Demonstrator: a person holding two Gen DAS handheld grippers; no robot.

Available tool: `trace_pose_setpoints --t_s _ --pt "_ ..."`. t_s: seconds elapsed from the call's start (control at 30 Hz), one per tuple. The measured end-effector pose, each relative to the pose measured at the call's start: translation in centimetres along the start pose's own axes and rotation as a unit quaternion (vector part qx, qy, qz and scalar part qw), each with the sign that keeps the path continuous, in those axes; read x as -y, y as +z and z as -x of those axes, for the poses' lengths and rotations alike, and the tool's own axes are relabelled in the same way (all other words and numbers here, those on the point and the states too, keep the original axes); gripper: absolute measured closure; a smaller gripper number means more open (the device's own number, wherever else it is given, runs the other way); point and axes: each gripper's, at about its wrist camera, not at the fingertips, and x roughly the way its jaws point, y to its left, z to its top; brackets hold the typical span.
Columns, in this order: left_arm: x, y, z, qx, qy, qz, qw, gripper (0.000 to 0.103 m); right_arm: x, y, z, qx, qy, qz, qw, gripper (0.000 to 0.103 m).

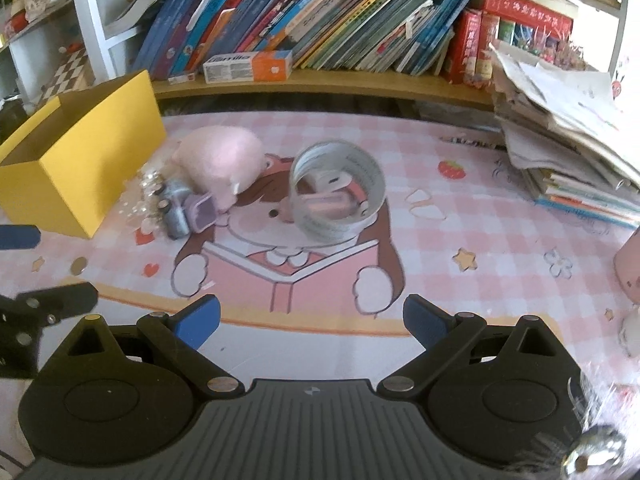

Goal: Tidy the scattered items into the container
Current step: 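Move both open grippers toward the clear tape roll and pearl hair bow, then close the right gripper on the tape roll rim while the left gripper grasps the pearl bow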

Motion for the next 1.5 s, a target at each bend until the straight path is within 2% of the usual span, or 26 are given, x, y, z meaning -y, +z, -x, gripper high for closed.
trace_pose_setpoints --t_s 0.37,0.77,0.97,1.1,1.27,1.4,1.5 --pt "0.2 2.7 -1.5 0.013 -0.002 -0.008 0.9999 0.010 1.7 1.3 -1.2 0.011 -0.007 -0.006 1.000 0.004" --pt "0.7 3.6 -3.8 -0.004 -0.009 -0.015 0.9998 0.010 2.7 2.0 -3.3 0.000 -0.006 -0.009 1.000 0.005" --pt "0.8 3.6 -4.9 -0.008 -0.017 -0.014 0.9997 0.010 3.3 1.9 -4.6 -0.004 -0.006 -0.007 1.000 0.007" --pt "0.9 3.7 -5.7 -0.011 -0.020 -0.016 0.9996 0.011 3.8 1.9 -5.4 -0.007 -0.006 -0.008 1.000 0.015" --pt "0.8 3.7 -6.7 -0.015 -0.017 -0.017 0.9996 0.011 4.1 2.4 -6.2 -0.003 -0.003 -0.013 1.000 0.017" --pt "0.5 3.8 -7.6 -0.017 -0.006 -0.020 0.9996 0.020 4.3 3.1 -6.6 0.005 0.001 -0.019 1.000 0.019" --pt "0.1 4.0 -8.1 -0.013 0.005 -0.011 0.9998 0.026 4.6 3.7 -6.7 0.013 0.007 -0.029 0.999 0.024"
